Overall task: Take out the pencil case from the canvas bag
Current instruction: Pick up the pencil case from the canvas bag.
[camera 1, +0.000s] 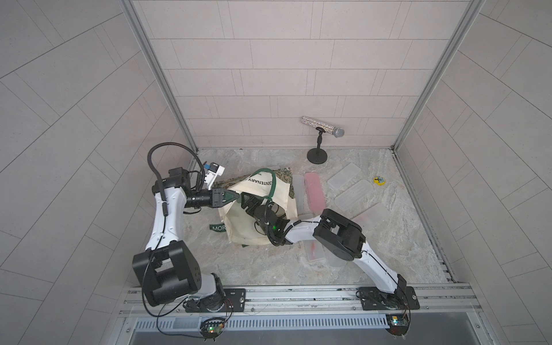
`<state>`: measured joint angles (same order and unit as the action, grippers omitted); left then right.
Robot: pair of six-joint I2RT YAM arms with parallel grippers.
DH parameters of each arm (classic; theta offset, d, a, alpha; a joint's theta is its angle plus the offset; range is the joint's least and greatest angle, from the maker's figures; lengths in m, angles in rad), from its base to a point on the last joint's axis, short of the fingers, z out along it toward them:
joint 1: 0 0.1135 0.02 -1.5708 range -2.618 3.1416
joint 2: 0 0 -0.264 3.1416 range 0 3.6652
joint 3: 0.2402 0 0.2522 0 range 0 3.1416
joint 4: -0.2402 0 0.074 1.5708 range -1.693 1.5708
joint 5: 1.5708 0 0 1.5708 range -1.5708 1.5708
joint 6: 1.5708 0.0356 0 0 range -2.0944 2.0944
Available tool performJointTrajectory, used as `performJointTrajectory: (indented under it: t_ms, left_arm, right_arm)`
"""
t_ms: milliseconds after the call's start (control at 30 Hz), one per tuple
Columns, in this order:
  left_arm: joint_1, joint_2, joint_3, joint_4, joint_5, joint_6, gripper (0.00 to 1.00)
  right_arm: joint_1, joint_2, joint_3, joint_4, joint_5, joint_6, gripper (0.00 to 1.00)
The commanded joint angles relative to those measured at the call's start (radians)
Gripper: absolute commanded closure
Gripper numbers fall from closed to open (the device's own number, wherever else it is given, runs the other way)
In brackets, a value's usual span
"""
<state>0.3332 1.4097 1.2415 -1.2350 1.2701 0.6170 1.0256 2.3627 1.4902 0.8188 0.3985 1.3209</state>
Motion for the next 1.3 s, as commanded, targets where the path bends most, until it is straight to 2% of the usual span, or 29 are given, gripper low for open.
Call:
performJointTrajectory:
  t_ms: [0,200,433,633,733,933,1067,1267]
  left_arm:
    - [-0.005,0.004,0.027,-0.086,0.054,0.039,1.00]
    - [-0.005,-0.001,0.031,-0.104,0.059,0.055,1.00]
    - [-0.006,0.003,0.029,-0.120,0.062,0.078,1.00]
    - [-0.007,0.014,0.045,-0.178,0.062,0.142,1.00]
    - [-0.006,0.022,0.057,-0.232,0.065,0.196,1.00]
    - [-0.007,0.051,0.091,-0.381,0.077,0.366,1.00]
    - [-0.008,0.096,0.123,-0.526,0.084,0.519,1.00]
    - [-0.006,0.103,0.134,-0.542,0.089,0.531,1.00]
  right_arm:
    - [-0.010,-0.042,-0.024,0.074,0.023,-0.021,0.17]
    - [-0.033,0.028,0.019,0.057,-0.012,0.089,0.15]
    - [-0.060,0.028,0.015,0.031,-0.015,0.170,0.05]
    - [-0.077,0.062,0.063,-0.063,-0.021,0.332,0.02]
    - [-0.084,0.052,0.083,-0.248,-0.042,0.442,0.03]
    - [-0.087,0.029,0.079,-0.337,-0.036,0.448,0.12]
    - [-0.093,0.024,0.070,-0.284,-0.052,0.401,0.24]
    - [-0.096,-0.002,0.057,-0.186,-0.117,0.228,0.33]
